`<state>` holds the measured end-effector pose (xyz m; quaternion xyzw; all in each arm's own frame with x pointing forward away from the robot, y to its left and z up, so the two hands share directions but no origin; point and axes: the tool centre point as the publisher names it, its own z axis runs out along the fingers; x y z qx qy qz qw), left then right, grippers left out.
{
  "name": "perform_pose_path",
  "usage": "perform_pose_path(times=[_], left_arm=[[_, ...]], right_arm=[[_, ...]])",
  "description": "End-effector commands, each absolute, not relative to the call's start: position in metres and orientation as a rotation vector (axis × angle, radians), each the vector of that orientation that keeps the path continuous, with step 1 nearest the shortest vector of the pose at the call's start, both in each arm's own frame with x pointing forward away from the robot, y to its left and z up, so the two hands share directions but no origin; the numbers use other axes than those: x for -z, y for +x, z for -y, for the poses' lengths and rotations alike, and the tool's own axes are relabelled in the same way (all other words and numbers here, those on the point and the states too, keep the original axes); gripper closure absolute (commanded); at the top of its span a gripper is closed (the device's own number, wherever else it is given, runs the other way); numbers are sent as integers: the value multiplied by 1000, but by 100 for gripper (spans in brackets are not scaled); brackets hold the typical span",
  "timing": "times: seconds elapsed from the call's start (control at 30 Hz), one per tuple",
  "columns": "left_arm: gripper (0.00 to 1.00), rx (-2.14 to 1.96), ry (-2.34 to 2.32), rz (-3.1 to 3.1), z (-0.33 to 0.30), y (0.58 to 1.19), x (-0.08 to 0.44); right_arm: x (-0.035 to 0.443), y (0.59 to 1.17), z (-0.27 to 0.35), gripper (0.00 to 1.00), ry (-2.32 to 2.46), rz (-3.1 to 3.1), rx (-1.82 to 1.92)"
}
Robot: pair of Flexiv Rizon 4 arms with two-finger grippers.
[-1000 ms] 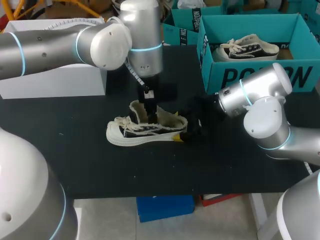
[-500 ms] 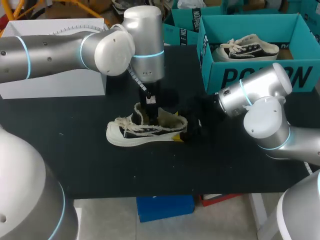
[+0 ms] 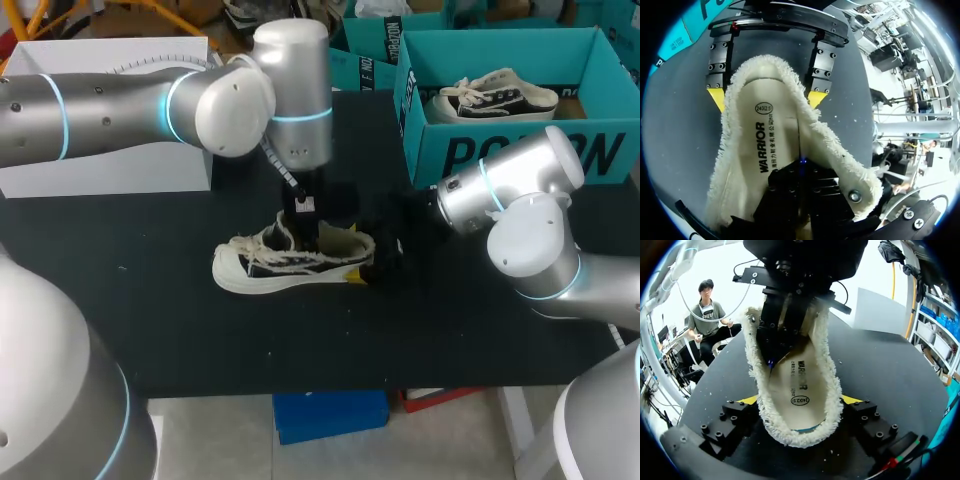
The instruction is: Take the shoe out of the shoebox, open the shoe tongue, remove and reinsert the insole, then place the shoe into the shoebox
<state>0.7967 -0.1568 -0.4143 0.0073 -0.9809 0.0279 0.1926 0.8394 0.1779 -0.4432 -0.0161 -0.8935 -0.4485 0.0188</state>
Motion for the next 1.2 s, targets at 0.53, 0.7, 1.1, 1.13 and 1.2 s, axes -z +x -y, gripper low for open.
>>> perform_pose_path(times=[0.53, 0.7, 1.1, 1.13, 1.2], left_arm=[[71, 22, 50, 2847, 153, 791, 437], [72, 86, 60, 2927, 148, 795, 438], [71, 224, -77, 3128, 152, 804, 456], [70, 241, -85, 3149, 152, 805, 459], [71, 255, -80, 3185, 150, 807, 464]], right_arm=[[445, 840, -178, 100, -54, 2775, 1392], [445, 840, -178, 100, -54, 2775, 1392], [445, 840, -178, 100, -54, 2775, 1392], [445, 840, -178, 100, -54, 2775, 1392], [445, 840, -178, 100, -54, 2775, 1392]])
